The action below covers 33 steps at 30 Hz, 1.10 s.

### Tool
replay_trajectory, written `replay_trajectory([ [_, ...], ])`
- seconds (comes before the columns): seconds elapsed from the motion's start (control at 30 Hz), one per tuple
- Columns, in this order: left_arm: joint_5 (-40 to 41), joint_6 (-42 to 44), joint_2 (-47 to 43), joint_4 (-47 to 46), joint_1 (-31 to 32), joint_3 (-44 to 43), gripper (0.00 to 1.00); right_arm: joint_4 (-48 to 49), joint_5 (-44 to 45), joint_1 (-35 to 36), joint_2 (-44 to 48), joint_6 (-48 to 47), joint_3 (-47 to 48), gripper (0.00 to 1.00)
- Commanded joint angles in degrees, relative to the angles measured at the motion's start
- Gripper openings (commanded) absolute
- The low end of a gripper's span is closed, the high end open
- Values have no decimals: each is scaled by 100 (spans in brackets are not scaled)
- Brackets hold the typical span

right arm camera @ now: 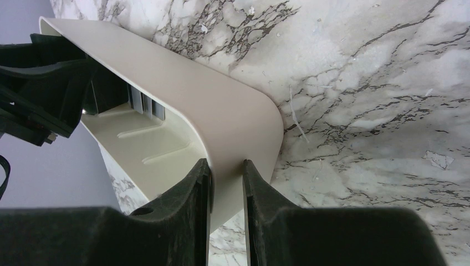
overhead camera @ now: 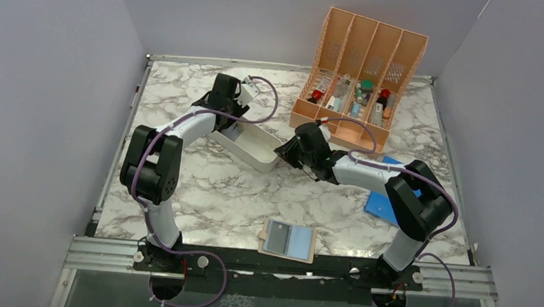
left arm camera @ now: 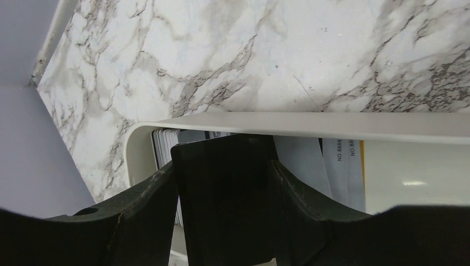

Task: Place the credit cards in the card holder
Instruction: Pick up the credit card from the storage box.

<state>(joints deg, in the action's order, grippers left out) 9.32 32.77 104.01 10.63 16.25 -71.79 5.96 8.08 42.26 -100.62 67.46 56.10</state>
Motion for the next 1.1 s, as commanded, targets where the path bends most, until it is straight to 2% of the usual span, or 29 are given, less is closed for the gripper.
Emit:
replay_trajectory([
  [0.0,-510,-193,-173,277,5,-187,35,-701,36,-5,-338,-188,-108,17],
  [0.1,-587,-257,-153,346,12,-232,53,-710,36,0,-321,-190,-115,17],
  [0.17,-668,-263,-165,401,16,-235,52,-700,34,-3,-310,-190,-132,17],
  [0.23,-722,-255,-149,456,14,-244,40,-685,15,-5,-305,-194,-134,17],
  [0.27,-720,-265,-132,483,14,-258,38,-684,4,-4,-304,-190,-134,17],
  [0.3,-707,-282,-128,504,18,-277,41,-684,2,-8,-303,-197,-130,17],
  [0.37,-687,-310,-135,502,18,-279,53,-683,-2,1,-296,-200,-129,17],
  [0.43,-695,-323,-156,508,18,-283,57,-683,-2,-4,-294,-205,-134,17],
  [0.5,-737,-318,-175,508,18,-283,52,-676,-15,-1,-305,-207,-134,17],
  [0.57,-776,-328,-187,531,18,-300,30,-665,-31,-6,-314,-207,-134,17],
  [0.6,-771,-337,-188,536,23,-303,23,-663,-41,0,-323,-207,-134,17],
  [0.63,-769,-341,-188,543,19,-305,22,-664,-38,-3,-320,-207,-134,17],
  [0.7,-749,-351,-197,543,19,-307,33,-658,-35,-5,-329,-215,-126,17],
  [0.9,-774,-396,-261,577,60,-371,35,-651,-73,-4,-376,-225,-93,17],
  [1.0,-826,-506,-323,598,71,-437,50,-658,-88,-7,-407,-225,-81,17],
  [1.07,-929,-538,-358,599,71,-436,52,-659,-100,0,-419,-225,-77,17],
])
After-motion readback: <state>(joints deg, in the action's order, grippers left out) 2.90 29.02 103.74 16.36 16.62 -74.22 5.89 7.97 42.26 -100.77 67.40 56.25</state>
